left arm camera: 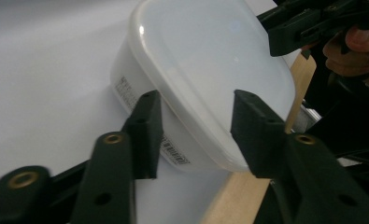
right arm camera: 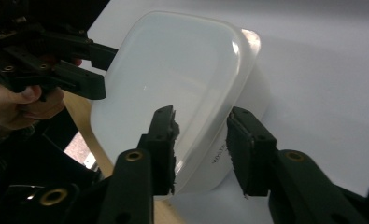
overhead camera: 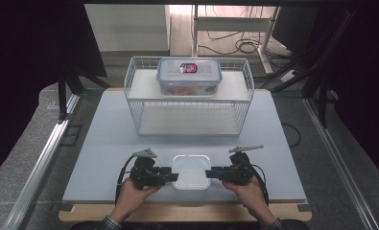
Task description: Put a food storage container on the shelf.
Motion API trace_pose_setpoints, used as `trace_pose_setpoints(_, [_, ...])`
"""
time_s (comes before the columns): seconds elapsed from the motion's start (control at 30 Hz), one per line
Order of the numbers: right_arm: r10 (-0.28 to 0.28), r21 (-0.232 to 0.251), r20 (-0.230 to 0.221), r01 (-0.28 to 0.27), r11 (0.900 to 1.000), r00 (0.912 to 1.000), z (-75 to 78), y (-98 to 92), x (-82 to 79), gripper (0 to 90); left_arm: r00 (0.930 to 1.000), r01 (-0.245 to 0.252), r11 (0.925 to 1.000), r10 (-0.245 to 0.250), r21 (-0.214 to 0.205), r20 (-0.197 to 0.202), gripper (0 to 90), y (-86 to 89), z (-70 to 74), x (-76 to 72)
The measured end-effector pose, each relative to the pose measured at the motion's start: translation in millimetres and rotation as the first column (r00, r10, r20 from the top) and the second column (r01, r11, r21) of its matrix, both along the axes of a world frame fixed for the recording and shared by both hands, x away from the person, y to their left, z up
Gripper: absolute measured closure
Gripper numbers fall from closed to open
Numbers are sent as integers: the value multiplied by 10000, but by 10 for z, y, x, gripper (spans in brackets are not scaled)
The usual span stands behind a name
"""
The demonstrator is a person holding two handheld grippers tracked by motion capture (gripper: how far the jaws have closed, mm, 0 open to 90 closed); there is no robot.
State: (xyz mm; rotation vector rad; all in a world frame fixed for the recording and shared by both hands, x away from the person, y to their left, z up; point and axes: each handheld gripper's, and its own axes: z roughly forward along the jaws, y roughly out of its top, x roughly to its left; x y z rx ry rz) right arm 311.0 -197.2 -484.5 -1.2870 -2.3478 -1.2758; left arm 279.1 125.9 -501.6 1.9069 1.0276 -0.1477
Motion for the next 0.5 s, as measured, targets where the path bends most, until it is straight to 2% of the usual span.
trace_pose_setpoints(0.13, [-185, -102, 414, 189, 9998, 9990, 48, 1, -45, 694, 9990, -411, 9991, 413, -125, 169, 656, 6, 40, -41])
trace_pose_setpoints(0.27, [-452, -19, 997, 456, 9990, 9940, 100, -33, -59, 779, 9979, -453, 9989, 459, -122, 464, 776, 12, 74, -63])
trace_pose_setpoints(0.4, [-512, -100, 1287, 530, 9985, 9904, 96, -27, -77, 780, 9971, -638, 9974, 650, -334, 388, 790, 18, 57, -60])
trace_pose_setpoints(0.5, [-530, -288, 1698, 587, 9979, 9841, 98, 0, -109, 780, 9950, -810, 9964, 823, -238, 562, 798, 21, 56, -63])
